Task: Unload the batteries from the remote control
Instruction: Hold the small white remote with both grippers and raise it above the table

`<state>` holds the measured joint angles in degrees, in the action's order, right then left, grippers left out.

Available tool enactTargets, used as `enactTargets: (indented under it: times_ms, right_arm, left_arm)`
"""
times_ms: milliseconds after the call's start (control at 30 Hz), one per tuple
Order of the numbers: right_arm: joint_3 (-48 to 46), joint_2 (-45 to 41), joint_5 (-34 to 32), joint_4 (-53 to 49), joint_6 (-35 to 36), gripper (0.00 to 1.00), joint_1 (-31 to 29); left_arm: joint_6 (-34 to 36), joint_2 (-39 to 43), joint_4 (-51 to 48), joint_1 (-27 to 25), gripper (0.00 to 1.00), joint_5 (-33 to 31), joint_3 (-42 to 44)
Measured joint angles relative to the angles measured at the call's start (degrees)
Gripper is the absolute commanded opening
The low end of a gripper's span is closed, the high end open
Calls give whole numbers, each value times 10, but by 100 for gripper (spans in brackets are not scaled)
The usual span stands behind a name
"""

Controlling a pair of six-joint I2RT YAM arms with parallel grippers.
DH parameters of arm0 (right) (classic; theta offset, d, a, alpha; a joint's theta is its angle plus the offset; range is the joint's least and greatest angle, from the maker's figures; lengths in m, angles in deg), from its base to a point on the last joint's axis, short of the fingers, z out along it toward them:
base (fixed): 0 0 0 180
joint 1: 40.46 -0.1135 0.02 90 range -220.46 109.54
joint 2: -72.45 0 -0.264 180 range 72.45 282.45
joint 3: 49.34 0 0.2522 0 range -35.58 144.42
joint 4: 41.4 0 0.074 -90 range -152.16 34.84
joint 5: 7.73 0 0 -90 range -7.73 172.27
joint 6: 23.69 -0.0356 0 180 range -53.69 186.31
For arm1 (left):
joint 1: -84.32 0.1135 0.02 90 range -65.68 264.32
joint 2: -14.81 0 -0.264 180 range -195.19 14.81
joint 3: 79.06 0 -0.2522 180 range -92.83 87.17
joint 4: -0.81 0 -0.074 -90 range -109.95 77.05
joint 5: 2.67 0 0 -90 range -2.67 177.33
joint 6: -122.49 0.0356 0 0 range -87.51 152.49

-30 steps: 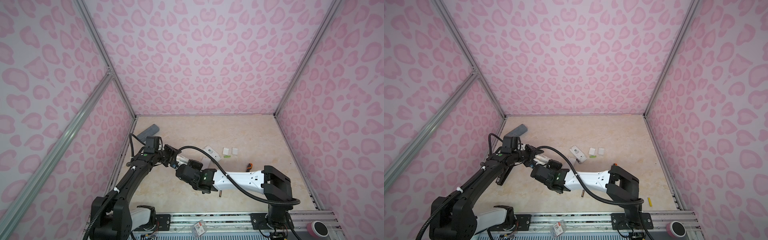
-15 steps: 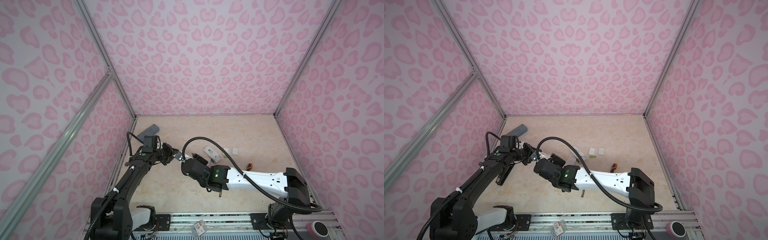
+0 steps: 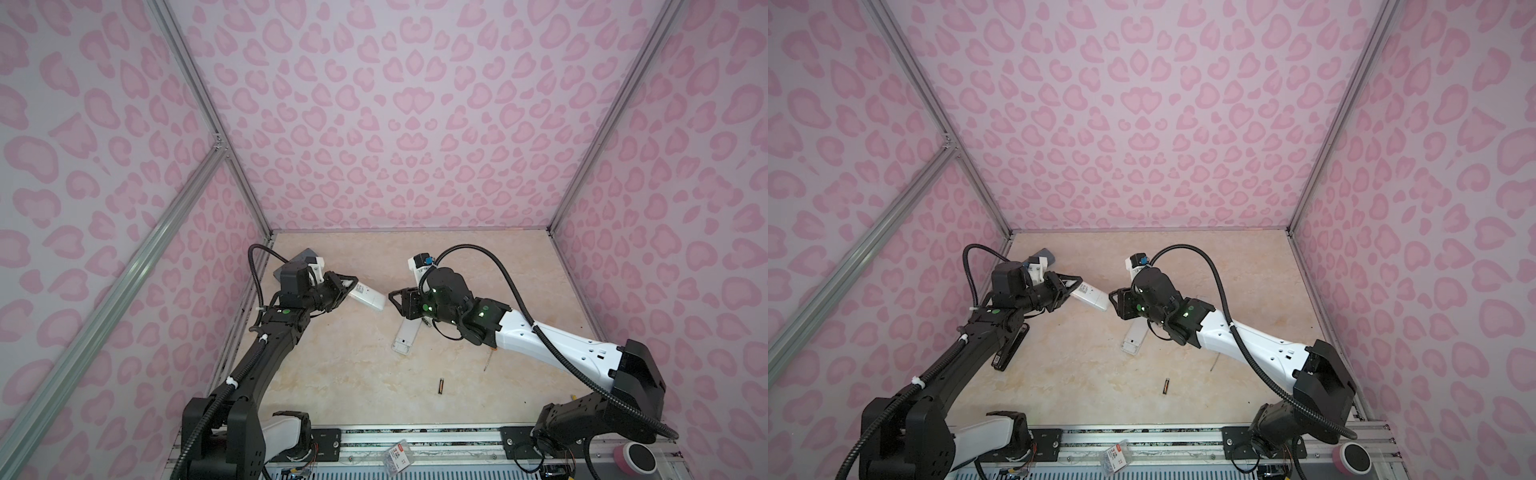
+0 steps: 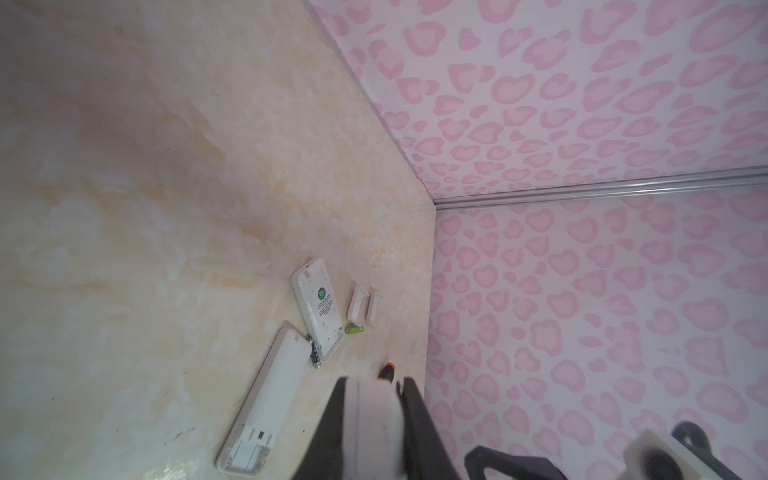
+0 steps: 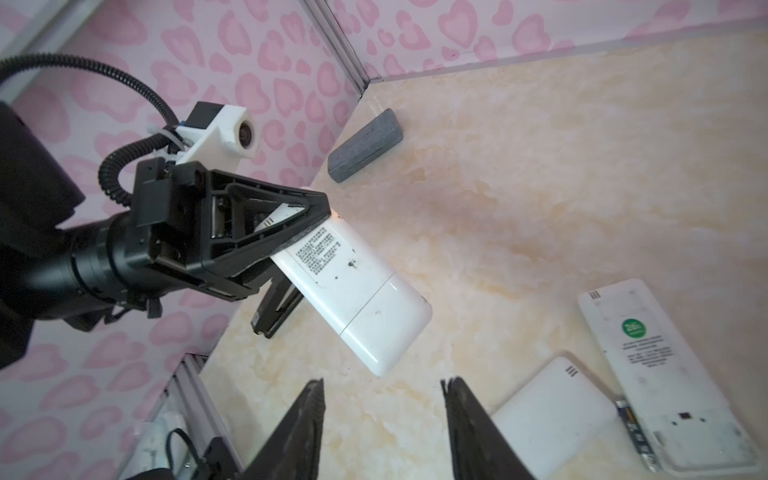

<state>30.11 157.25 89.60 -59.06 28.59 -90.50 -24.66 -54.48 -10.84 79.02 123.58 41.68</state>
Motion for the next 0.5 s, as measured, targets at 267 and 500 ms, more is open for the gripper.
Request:
enactTargets:
  times_ms: [267, 500]
  right_arm:
    - [-25, 28, 105, 93, -142, 49, 29]
    - [3, 56, 141, 115, -172, 45, 33]
  left_arm:
    - [-4, 48, 117, -9, 4, 15, 40]
    - [-20, 60, 160, -17, 4, 14, 43]
